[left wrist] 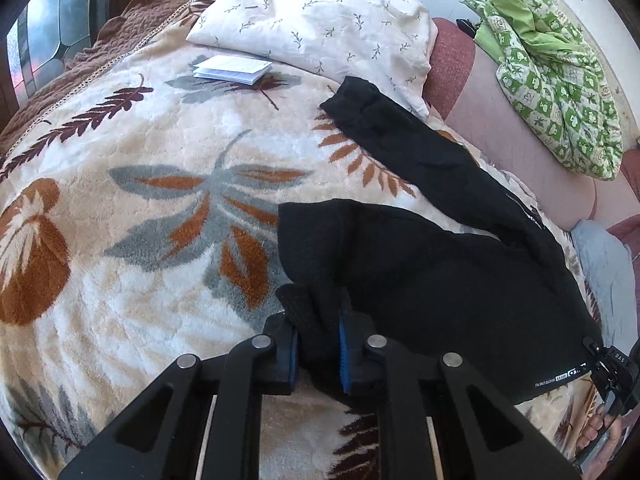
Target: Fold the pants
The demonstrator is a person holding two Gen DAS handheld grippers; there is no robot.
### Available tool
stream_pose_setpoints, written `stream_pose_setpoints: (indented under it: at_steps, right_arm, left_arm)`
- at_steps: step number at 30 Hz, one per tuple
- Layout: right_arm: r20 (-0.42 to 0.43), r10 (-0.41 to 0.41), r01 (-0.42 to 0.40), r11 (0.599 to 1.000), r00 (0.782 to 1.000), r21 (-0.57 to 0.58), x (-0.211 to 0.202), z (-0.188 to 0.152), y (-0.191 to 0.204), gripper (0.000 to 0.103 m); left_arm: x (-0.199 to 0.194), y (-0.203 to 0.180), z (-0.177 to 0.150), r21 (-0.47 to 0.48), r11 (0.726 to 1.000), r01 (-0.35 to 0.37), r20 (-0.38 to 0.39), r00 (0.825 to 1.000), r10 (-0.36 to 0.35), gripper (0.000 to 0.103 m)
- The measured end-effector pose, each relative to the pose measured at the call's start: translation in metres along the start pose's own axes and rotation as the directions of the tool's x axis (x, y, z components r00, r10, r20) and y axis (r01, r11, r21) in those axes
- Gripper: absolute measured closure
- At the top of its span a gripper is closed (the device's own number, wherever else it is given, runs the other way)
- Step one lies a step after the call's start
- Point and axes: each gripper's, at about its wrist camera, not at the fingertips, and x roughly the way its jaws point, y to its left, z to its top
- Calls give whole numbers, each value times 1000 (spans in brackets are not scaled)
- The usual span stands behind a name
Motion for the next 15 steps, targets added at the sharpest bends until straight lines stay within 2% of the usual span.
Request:
stream_pose_setpoints:
  at_steps: [8,15]
  right_arm:
    - [7,23,-23,999,1000,-30,-57,-16,8,88]
    - [-7,12,-12,1000,1000,-22,-95,-38,-20,88]
  left_arm:
    - [-50,-6,-17,-11,1000,-3,25,1000,3,89]
    - [-72,7,-58,-53,998,16,-5,1000,-17,90]
